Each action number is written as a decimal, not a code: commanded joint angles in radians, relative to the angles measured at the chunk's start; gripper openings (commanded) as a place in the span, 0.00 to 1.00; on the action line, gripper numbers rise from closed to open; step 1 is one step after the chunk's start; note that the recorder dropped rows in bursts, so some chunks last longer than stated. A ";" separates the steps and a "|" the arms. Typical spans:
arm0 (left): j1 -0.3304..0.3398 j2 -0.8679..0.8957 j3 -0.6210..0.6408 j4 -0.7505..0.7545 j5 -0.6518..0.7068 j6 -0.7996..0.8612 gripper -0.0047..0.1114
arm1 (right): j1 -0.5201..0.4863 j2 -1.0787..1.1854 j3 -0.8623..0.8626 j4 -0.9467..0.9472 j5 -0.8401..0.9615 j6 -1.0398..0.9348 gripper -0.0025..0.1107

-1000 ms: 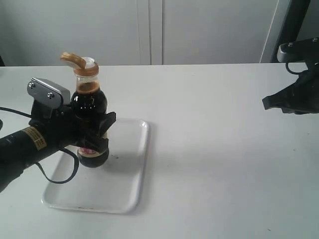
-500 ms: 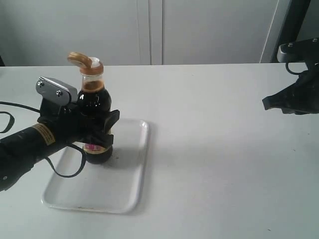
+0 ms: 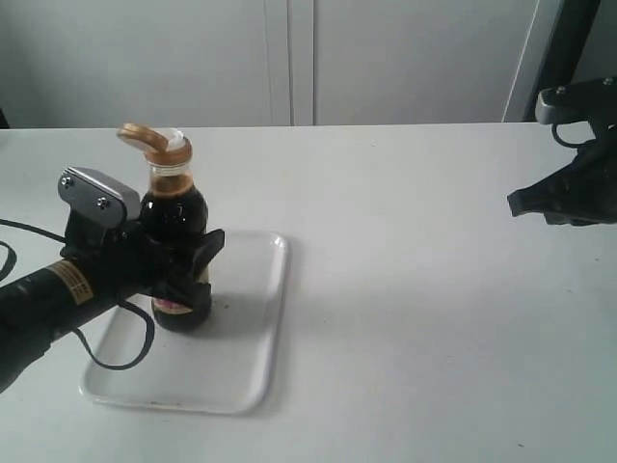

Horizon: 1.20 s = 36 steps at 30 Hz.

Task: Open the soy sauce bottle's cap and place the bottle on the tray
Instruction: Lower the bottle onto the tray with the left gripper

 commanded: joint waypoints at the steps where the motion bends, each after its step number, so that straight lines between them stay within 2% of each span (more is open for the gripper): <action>1: 0.003 -0.014 0.041 -0.010 -0.013 0.016 0.04 | -0.003 -0.002 -0.005 0.004 0.010 -0.011 0.02; 3: 0.003 -0.014 0.053 -0.017 -0.013 0.016 0.12 | -0.003 -0.002 -0.005 0.004 0.010 -0.011 0.02; 5: 0.003 -0.014 0.057 -0.019 -0.013 0.016 0.23 | -0.003 -0.002 -0.005 0.004 0.014 -0.011 0.02; 10: 0.003 -0.014 0.057 -0.016 -0.013 0.016 0.59 | -0.003 -0.002 -0.005 0.004 0.014 -0.013 0.02; 13: 0.003 -0.016 0.057 -0.016 -0.013 0.016 0.75 | -0.003 -0.002 -0.005 0.004 0.012 -0.020 0.02; 16: 0.003 -0.018 0.057 -0.016 -0.013 0.020 0.85 | -0.003 -0.002 -0.005 0.008 0.010 -0.033 0.02; 20: 0.003 -0.018 0.057 -0.016 -0.013 0.018 0.91 | -0.003 -0.002 -0.005 0.010 0.008 -0.037 0.02; 28: 0.003 -0.022 0.078 -0.019 -0.013 0.012 0.91 | -0.003 -0.002 -0.005 0.010 -0.008 -0.038 0.02; 36: 0.003 -0.133 0.165 -0.039 -0.013 0.039 0.91 | -0.003 -0.002 -0.005 0.010 -0.019 -0.038 0.02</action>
